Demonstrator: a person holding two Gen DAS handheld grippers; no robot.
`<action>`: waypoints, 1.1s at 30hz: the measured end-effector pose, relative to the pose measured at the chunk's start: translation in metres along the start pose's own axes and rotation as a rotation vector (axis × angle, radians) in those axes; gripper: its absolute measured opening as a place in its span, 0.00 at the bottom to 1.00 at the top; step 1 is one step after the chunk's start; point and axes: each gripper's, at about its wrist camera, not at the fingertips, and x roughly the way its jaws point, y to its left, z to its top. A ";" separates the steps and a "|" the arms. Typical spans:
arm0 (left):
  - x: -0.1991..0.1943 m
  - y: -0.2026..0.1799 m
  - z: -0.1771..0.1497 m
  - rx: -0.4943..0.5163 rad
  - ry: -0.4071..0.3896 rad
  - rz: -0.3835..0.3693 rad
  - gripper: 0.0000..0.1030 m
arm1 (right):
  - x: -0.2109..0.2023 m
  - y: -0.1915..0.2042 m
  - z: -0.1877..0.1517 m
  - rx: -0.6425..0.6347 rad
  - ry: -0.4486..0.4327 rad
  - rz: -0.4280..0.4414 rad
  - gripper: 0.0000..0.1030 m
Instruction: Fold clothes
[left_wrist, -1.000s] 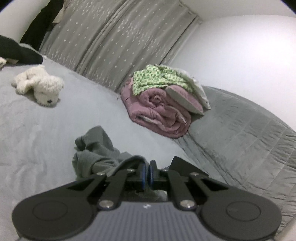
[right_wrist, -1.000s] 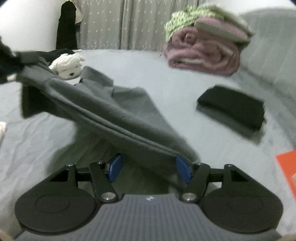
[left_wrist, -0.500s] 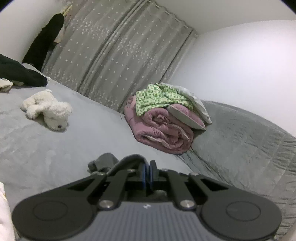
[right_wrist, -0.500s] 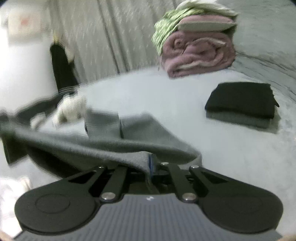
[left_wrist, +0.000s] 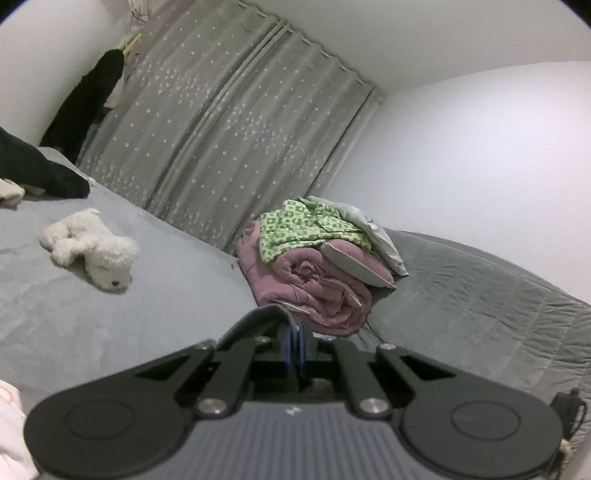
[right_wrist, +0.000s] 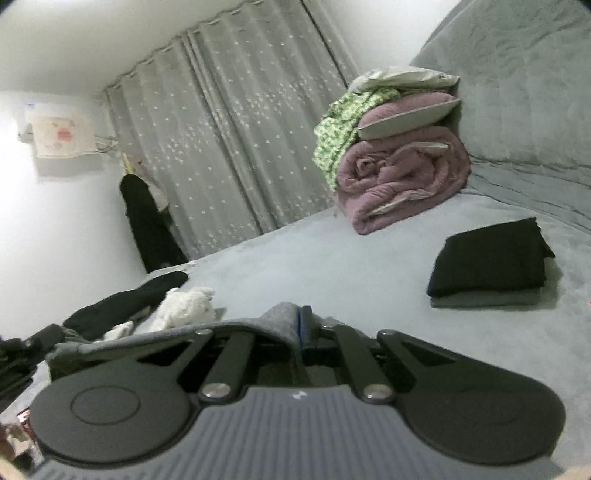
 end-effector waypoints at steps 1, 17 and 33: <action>-0.002 0.001 0.001 0.001 0.006 0.009 0.04 | -0.003 0.002 0.000 -0.005 0.003 0.012 0.02; -0.029 0.042 -0.050 0.063 0.408 0.046 0.04 | -0.016 0.005 -0.067 -0.214 0.280 0.006 0.02; -0.029 0.067 -0.118 0.138 0.769 0.063 0.04 | -0.011 -0.021 -0.135 -0.319 0.580 -0.021 0.16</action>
